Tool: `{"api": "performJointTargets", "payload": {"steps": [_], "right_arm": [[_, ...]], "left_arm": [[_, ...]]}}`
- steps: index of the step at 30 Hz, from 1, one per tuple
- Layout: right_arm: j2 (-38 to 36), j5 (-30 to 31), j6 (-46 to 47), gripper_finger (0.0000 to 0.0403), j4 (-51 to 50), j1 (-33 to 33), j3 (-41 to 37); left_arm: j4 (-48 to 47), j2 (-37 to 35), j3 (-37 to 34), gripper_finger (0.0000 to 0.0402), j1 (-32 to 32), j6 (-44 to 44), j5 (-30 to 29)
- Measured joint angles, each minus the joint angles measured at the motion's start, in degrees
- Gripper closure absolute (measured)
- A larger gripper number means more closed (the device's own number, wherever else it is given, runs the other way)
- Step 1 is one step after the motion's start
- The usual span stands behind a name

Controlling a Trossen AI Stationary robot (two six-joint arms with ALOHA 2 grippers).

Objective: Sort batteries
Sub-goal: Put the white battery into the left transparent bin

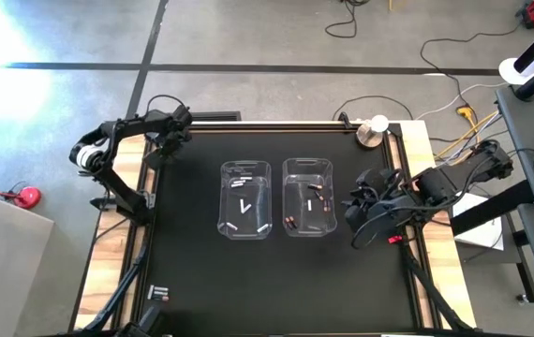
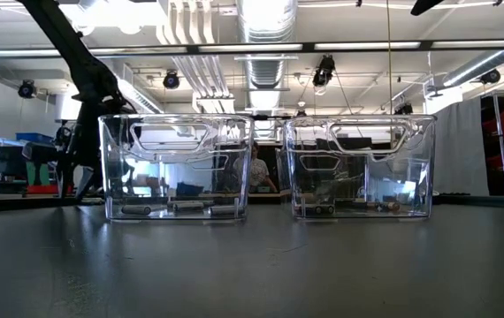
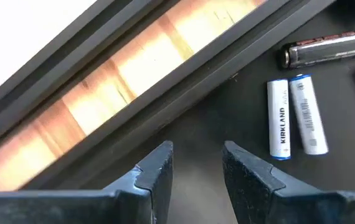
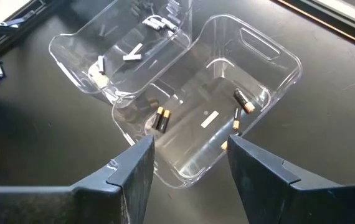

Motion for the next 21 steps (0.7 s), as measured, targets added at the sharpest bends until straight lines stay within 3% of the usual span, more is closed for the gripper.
{"api": "performJointTargets", "payload": {"steps": [9,14,21], "right_arm": [[-0.01,2.24,-0.25,0.0209,0.03,0.00,0.02],[-0.01,3.21,-0.27,0.0209,0.02,-0.02,0.00],[0.01,3.30,1.49,0.0209,0.20,-0.02,0.00]], "left_arm": [[3.66,-0.94,-0.02,0.0283,-0.78,-12.08,3.03],[4.89,-0.79,-0.09,0.0283,-2.76,-13.11,4.03],[8.35,-1.52,2.18,0.0283,-3.82,-6.41,-5.34]]}}
